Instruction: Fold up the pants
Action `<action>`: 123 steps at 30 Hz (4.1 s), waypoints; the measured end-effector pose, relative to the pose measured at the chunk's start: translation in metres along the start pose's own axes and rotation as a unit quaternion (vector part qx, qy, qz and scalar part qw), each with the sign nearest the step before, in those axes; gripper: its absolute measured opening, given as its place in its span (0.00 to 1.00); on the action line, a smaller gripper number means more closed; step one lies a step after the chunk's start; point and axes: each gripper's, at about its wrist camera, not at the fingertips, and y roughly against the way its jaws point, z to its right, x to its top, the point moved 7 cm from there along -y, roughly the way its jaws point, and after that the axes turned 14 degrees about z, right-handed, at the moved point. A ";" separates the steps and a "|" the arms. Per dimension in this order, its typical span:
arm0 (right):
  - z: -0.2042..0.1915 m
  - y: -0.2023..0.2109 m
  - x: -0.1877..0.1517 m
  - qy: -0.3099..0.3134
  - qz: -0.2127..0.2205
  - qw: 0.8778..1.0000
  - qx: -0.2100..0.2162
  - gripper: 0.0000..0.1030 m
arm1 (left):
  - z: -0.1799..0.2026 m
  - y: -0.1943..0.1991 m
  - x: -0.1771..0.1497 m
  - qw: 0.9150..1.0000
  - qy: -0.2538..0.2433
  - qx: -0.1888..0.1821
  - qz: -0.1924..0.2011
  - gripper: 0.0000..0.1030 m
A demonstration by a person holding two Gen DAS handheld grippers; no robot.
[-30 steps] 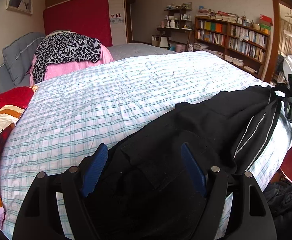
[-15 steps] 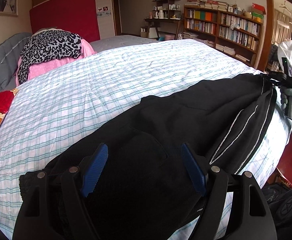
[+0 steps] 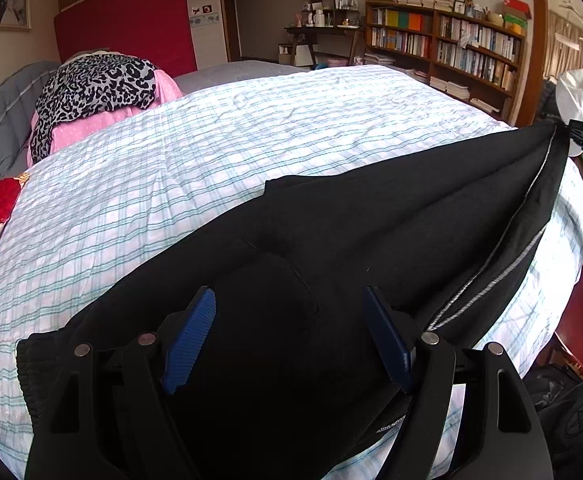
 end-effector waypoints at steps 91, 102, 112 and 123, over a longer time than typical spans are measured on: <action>-0.015 -0.024 -0.027 -0.052 -0.092 0.990 0.095 0.16 | 0.070 -0.107 0.027 0.998 0.007 0.043 -0.045 0.75; -0.134 0.061 0.003 0.059 0.002 0.981 0.186 0.16 | 0.050 -0.077 0.036 0.998 0.032 0.060 -0.012 0.75; -0.265 0.153 -0.022 0.115 0.031 0.943 0.311 0.16 | 0.010 -0.054 0.026 0.994 0.067 0.092 0.000 0.75; -0.370 0.215 -0.140 0.245 0.012 0.897 0.366 0.16 | -0.037 -0.022 0.008 0.985 0.106 0.136 0.014 0.75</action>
